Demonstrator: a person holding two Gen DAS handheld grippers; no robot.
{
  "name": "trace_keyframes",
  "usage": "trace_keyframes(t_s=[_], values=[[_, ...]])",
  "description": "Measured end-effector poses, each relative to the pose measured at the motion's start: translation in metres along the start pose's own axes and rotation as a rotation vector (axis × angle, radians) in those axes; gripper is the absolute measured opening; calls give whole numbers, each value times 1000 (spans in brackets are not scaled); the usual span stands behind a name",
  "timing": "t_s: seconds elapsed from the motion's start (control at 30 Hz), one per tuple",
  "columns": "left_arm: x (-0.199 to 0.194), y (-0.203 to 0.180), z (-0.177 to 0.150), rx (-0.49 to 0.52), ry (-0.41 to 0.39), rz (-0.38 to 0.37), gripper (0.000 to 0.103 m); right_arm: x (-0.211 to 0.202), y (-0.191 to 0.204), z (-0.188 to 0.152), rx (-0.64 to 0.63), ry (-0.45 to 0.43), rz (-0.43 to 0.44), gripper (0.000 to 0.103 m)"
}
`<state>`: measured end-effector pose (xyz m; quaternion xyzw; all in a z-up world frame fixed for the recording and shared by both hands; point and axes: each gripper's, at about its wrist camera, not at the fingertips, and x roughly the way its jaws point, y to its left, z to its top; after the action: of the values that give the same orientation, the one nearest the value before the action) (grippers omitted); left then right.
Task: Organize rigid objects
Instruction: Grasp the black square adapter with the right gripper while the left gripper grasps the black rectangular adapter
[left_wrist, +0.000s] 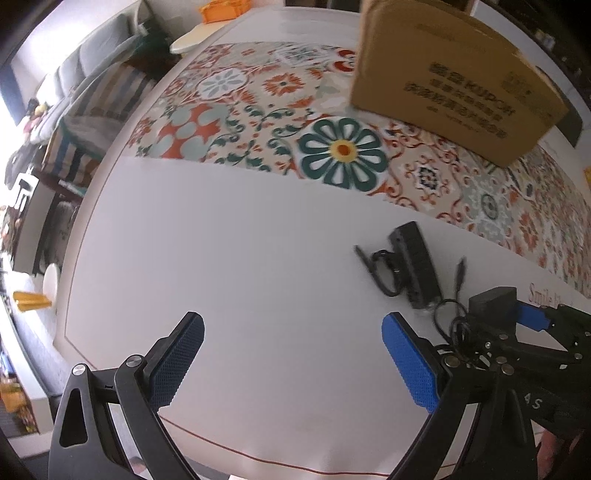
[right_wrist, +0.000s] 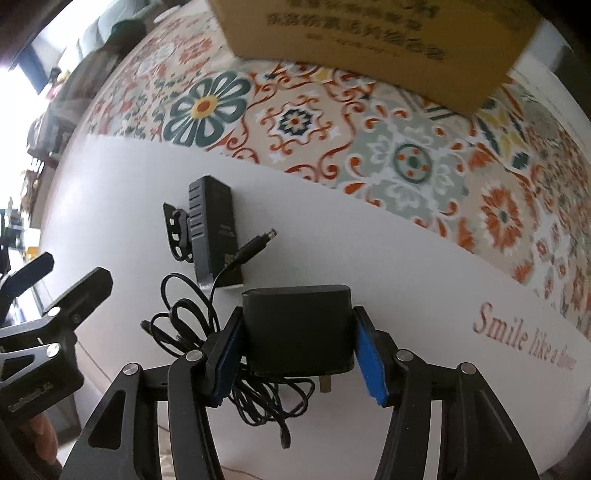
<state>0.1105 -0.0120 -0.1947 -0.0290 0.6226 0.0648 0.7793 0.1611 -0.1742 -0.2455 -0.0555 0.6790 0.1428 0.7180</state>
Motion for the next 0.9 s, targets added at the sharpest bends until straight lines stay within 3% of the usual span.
trace_keyframes(t_s=[0.5, 0.9], values=[[17, -57, 14, 100, 13, -120, 94, -41, -62, -29, 197, -81, -42, 55], [55, -67, 31, -28, 89, -169, 72, -40, -81, -20, 221, -92, -41, 56]])
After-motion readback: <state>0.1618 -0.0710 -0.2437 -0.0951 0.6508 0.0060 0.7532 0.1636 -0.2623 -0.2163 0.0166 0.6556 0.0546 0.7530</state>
